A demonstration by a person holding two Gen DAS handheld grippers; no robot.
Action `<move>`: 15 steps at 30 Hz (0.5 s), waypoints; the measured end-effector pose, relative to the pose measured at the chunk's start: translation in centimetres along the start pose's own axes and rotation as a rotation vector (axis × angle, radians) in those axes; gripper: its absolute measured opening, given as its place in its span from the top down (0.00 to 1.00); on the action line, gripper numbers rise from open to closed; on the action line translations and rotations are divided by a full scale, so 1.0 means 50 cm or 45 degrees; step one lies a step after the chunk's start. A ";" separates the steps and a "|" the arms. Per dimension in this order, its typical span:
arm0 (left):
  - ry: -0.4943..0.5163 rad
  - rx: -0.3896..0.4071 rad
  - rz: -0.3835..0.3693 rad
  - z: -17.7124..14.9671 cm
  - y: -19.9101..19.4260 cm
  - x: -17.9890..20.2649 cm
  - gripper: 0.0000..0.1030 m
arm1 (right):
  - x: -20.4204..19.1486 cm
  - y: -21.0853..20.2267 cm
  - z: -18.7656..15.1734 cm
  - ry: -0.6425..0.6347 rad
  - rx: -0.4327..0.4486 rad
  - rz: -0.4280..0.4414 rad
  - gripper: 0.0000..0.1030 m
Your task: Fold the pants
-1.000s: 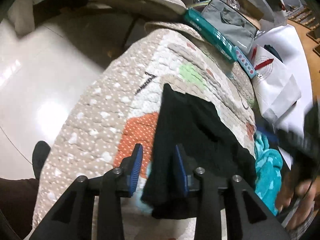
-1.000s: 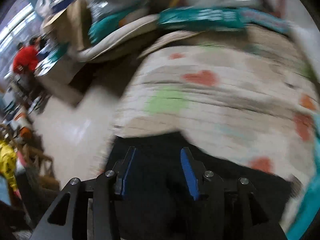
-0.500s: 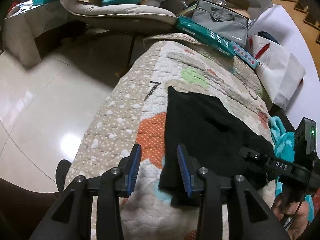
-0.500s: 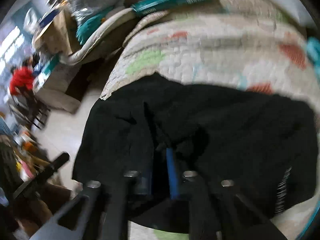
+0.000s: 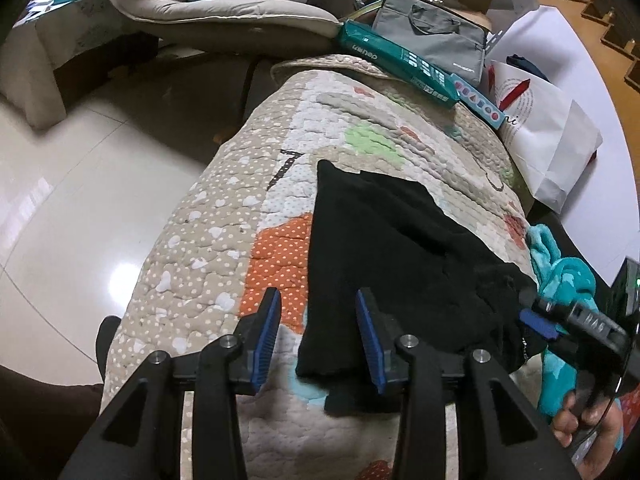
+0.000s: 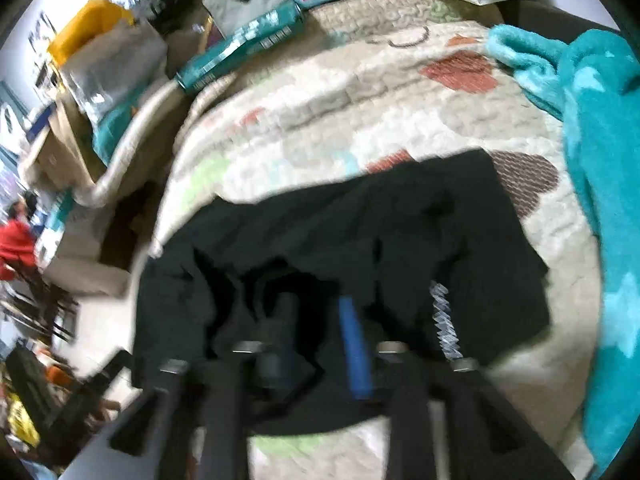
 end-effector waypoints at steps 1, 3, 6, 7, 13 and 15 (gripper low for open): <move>0.004 -0.003 -0.004 0.000 0.002 0.002 0.63 | -0.011 -0.002 0.005 -0.006 0.024 0.024 0.32; 0.008 -0.008 -0.010 0.000 0.007 0.006 0.63 | -0.032 -0.004 0.011 -0.038 0.071 0.046 0.31; 0.014 -0.028 -0.013 -0.004 0.017 0.011 0.63 | -0.075 0.021 0.006 -0.125 0.022 0.123 0.48; 0.014 -0.032 -0.011 -0.006 0.018 0.011 0.63 | -0.082 0.038 -0.003 -0.142 -0.042 0.126 0.95; -0.042 -0.040 -0.023 -0.002 0.021 0.000 0.63 | 0.025 0.026 -0.015 -0.065 -0.056 -0.385 0.86; -0.063 -0.049 -0.038 -0.003 0.026 0.000 0.63 | 0.061 -0.007 0.001 0.030 0.038 -0.464 0.81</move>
Point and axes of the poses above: each gripper's, at about its wrist camera, not at the fingertips, and y roughly the way its jaws point, x to its right, z to its top, the point moved 6 cm from there along y, roughly the way its jaws point, and after that the axes turned 11 degrees about -z, right-handed, at the moved point
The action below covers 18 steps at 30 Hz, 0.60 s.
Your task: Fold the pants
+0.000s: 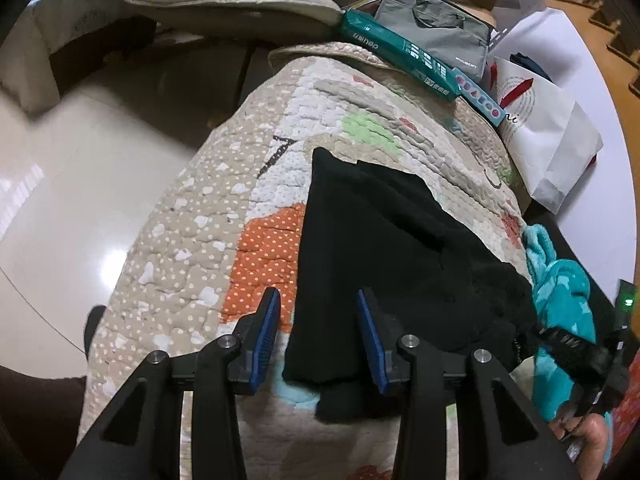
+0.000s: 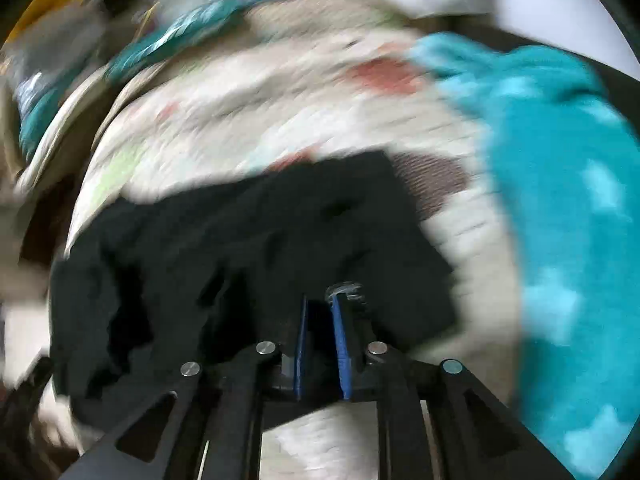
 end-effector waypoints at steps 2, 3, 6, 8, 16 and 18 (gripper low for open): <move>0.001 -0.004 -0.002 -0.001 0.004 0.004 0.63 | -0.010 -0.032 0.023 0.012 0.079 0.095 0.74; 0.005 -0.003 -0.001 0.000 0.004 0.006 0.63 | -0.034 -0.050 0.033 -0.018 0.116 0.184 0.64; 0.010 0.008 0.006 0.002 0.001 0.006 0.63 | -0.145 -0.068 0.037 -0.163 0.083 0.482 0.26; -0.007 0.012 0.003 0.006 -0.002 -0.001 0.63 | -0.218 -0.052 0.022 -0.282 0.046 0.518 0.26; -0.066 0.010 -0.006 0.014 -0.005 -0.020 0.63 | -0.261 -0.008 -0.028 -0.310 -0.145 0.556 0.91; -0.066 0.006 -0.006 0.013 -0.003 -0.019 0.63 | -0.236 -0.021 -0.025 -0.280 -0.127 0.545 0.91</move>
Point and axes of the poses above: each gripper's, at about its wrist camera, not at the fingertips, and y roughly the way its jaws point, x to its right, z to its top, the point moved 6 cm from there along y, roughly the way its jaws point, and after that the axes turned 11 degrees about -z, right-handed, at the moved point
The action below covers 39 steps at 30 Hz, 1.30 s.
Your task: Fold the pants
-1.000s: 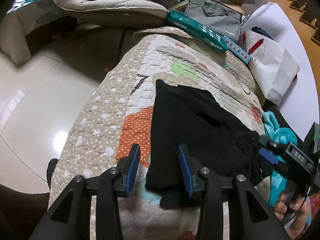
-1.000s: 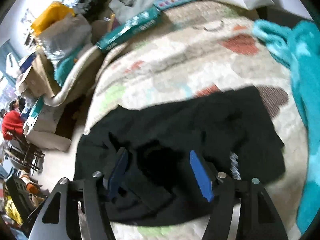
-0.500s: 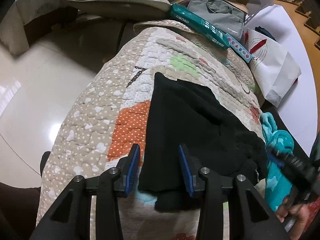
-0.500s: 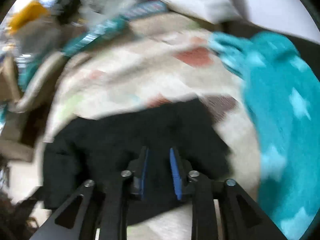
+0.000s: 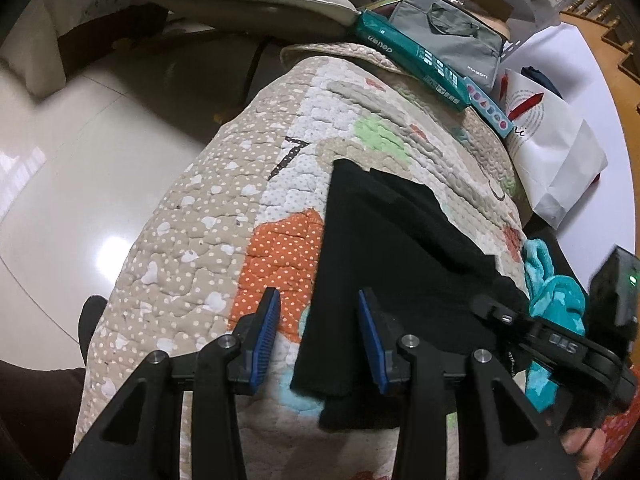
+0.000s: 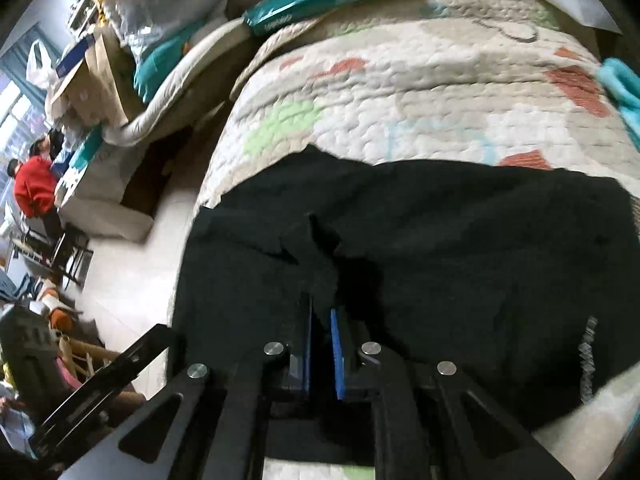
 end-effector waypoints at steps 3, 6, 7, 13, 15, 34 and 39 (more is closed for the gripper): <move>0.009 -0.002 0.005 -0.001 0.002 0.001 0.62 | 0.027 -0.020 0.003 0.035 0.031 -0.065 0.91; 0.020 -0.012 0.016 -0.006 0.005 0.001 0.61 | 0.067 -0.014 -0.005 0.066 0.015 -0.141 0.86; 0.026 -0.015 0.022 -0.007 0.006 0.001 0.60 | 0.078 -0.022 -0.007 0.079 0.021 -0.160 0.79; 0.055 -0.021 0.057 -0.014 0.014 0.005 0.60 | 0.075 -0.117 0.006 0.077 0.272 -0.158 0.73; 0.082 -0.004 0.078 -0.011 0.010 0.010 0.60 | 0.041 -0.117 0.012 0.042 0.257 -0.025 0.73; 0.484 0.158 0.235 -0.012 -0.041 0.112 0.56 | 0.095 -0.172 -0.095 -0.058 0.314 -0.182 0.40; 0.525 0.145 0.254 -0.017 -0.044 0.136 0.55 | 0.153 -0.195 -0.106 0.068 0.312 -0.181 0.40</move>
Point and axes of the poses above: each gripper's, at about its wrist camera, not at the fingertips, and y roughly the way its jaws point, x to its right, z to its top, the point moved 6 cm from there along y, roughly the way its jaws point, and after that the axes turned 11 degrees about -z, right-handed, at the moved point
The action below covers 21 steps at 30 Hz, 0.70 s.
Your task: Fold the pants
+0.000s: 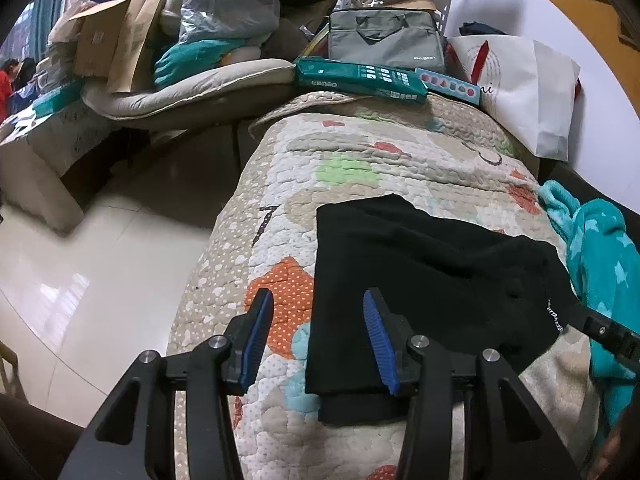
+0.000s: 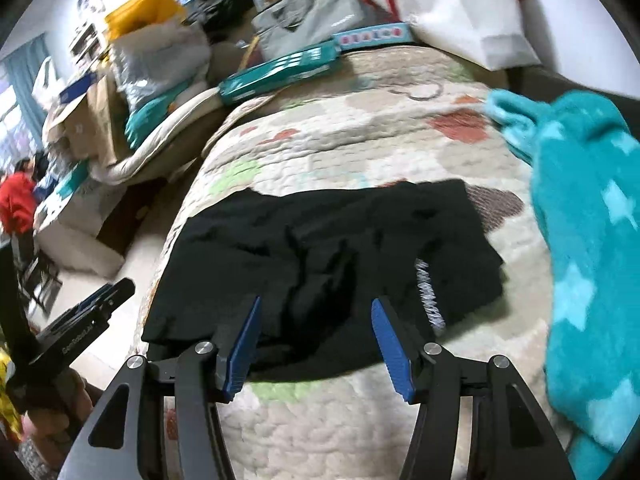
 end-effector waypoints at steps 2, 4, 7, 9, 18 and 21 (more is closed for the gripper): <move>0.013 -0.008 0.001 0.006 -0.004 0.009 0.55 | 0.020 -0.003 0.006 0.058 0.004 0.002 0.40; 0.037 -0.012 0.007 0.009 -0.004 0.020 0.54 | 0.038 -0.006 0.008 0.100 0.007 0.001 0.40; 0.076 -0.022 0.022 0.008 -0.004 0.033 0.52 | 0.060 -0.007 0.008 0.145 0.013 0.006 0.39; 0.083 -0.039 0.025 0.006 0.000 0.033 0.50 | 0.064 -0.005 0.008 0.161 0.012 0.014 0.39; -0.414 -0.163 -0.122 -0.045 0.051 -0.095 0.49 | -0.122 0.045 0.097 -0.103 -0.117 0.301 0.36; -0.515 -0.170 -0.133 -0.062 0.065 -0.129 0.49 | -0.259 0.105 0.132 -0.389 -0.161 0.339 0.33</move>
Point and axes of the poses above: each gripper's, at about its wrist camera, not at the fingertips, and y roughly the way its jaws point, x to its right, z to its top, the point moved 6 cm from there along y, roughly the way its jaws point, and after that the axes turned 11 degrees about -z, right-handed, at the moved point
